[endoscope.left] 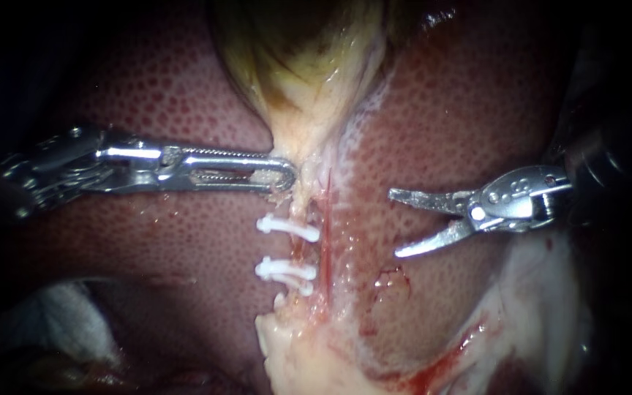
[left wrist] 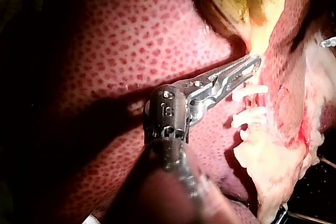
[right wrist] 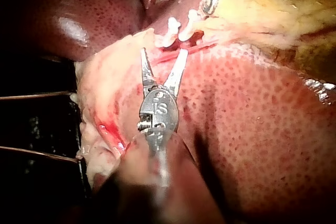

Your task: Go to the cutting position left tube

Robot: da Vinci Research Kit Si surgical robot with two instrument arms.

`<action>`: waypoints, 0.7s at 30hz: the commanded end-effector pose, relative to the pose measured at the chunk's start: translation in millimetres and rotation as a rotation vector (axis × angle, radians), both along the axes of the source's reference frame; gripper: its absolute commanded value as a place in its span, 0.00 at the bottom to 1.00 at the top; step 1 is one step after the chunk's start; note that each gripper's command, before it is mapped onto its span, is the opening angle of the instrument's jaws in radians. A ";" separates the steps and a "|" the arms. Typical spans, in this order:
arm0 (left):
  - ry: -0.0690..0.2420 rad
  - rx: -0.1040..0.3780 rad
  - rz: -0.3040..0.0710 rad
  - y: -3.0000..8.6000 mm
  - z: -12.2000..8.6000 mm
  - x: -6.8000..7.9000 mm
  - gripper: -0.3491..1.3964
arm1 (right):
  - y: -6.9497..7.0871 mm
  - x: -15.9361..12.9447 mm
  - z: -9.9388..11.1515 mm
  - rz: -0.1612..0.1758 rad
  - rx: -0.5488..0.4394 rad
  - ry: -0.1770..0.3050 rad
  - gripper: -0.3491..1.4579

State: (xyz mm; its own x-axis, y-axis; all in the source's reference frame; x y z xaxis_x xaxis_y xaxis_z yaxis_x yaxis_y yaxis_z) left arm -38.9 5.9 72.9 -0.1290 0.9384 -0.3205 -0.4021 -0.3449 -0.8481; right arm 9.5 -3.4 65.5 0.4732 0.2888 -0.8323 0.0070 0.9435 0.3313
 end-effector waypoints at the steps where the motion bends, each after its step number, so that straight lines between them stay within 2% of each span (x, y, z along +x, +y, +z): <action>1: -0.001 0.000 0.001 0.0 -0.2 0.2 0.00 | 0.0 0.0 0.0 0.000 0.000 0.000 0.98; 4: -0.006 0.005 0.005 0.2 -1.1 1.1 0.00 | 0.0 0.0 0.0 -0.003 0.002 0.004 0.98; 7: -0.005 0.009 0.000 0.8 -2.9 2.5 0.00 | -0.1 0.2 0.1 -0.006 0.004 0.007 0.98; 11: -0.013 0.013 -0.025 1.8 -6.2 4.7 0.00 | -0.4 0.4 0.4 -0.013 0.006 0.015 0.98; 14: -0.022 0.011 -0.040 2.3 -8.4 5.8 0.00 | -0.4 0.5 0.5 -0.016 0.001 0.019 0.98; 17: -0.033 0.001 -0.047 2.3 -9.9 6.2 0.00 | -0.4 0.5 0.6 -0.017 0.003 0.021 0.98; 21: -0.039 -0.004 -0.052 2.1 -11.0 6.3 0.00 | -0.5 0.6 0.6 -0.017 0.008 0.023 0.98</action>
